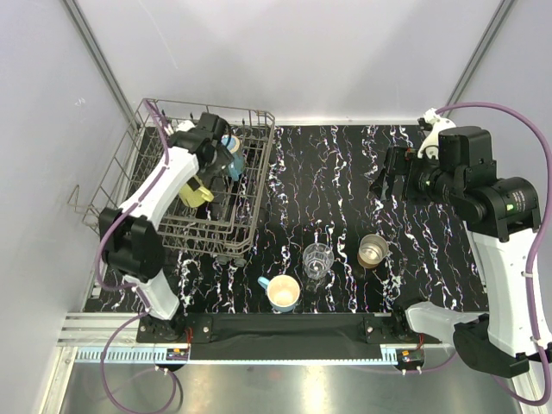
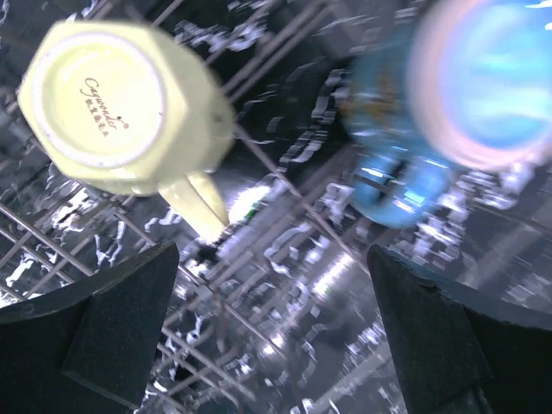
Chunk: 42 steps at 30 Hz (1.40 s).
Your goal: Load the cups into the dish rack
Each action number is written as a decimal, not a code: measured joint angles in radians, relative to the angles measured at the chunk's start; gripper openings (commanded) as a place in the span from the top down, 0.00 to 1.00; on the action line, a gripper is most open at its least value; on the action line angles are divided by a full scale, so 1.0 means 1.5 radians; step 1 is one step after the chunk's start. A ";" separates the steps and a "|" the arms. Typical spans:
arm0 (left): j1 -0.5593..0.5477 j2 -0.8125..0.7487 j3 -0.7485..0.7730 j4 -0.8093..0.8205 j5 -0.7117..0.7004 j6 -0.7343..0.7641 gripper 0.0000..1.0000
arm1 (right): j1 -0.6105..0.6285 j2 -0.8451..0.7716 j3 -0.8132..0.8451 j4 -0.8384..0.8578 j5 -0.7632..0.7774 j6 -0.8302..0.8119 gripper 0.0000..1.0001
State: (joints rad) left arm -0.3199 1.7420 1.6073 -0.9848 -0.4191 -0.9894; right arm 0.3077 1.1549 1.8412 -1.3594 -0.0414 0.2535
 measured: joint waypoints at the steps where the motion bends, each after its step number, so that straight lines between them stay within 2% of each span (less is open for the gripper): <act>1: 0.000 -0.015 0.005 0.001 0.007 0.006 0.01 | 0.000 0.000 0.000 0.000 -0.001 0.004 0.00; 5: -0.001 -0.103 -0.007 0.013 0.042 0.019 0.01 | 0.000 -0.004 -0.017 0.001 -0.003 0.019 0.00; 12: -0.001 -0.278 -0.091 0.072 0.145 0.035 0.05 | 0.000 0.004 -0.098 0.000 -0.017 0.057 0.00; 16: -0.001 -0.330 -0.096 0.078 0.192 0.092 0.05 | 0.002 0.019 -0.163 0.006 -0.071 0.079 0.00; 20: -0.001 -0.392 -0.094 0.041 0.207 0.152 0.05 | 0.032 0.030 -0.228 0.026 -0.121 0.100 0.00; 27: 0.001 -0.541 -0.106 -0.029 0.210 0.171 0.05 | 0.200 0.058 -0.281 0.078 -0.139 0.134 0.05; 29: 0.001 -0.579 -0.116 -0.049 0.210 0.164 0.07 | 0.252 0.071 -0.290 0.098 -0.136 0.147 0.12; 32: 0.001 -0.611 -0.140 -0.058 0.217 0.145 0.12 | 0.330 0.084 -0.310 0.130 -0.129 0.170 0.18; 37: 0.002 -0.640 -0.196 -0.062 0.253 0.116 0.12 | 0.446 0.098 -0.356 0.182 -0.108 0.205 0.26; 39: 0.002 -0.646 -0.209 -0.064 0.266 0.107 0.12 | 0.474 0.101 -0.378 0.200 -0.101 0.220 0.37; 42: 0.002 -0.656 -0.225 -0.063 0.280 0.094 0.12 | 0.502 0.109 -0.403 0.213 -0.089 0.238 0.38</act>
State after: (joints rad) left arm -0.3176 0.7582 1.2697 -1.0798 0.0013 -0.8482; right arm 1.0611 1.3186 1.2366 -1.0397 -0.1749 0.6109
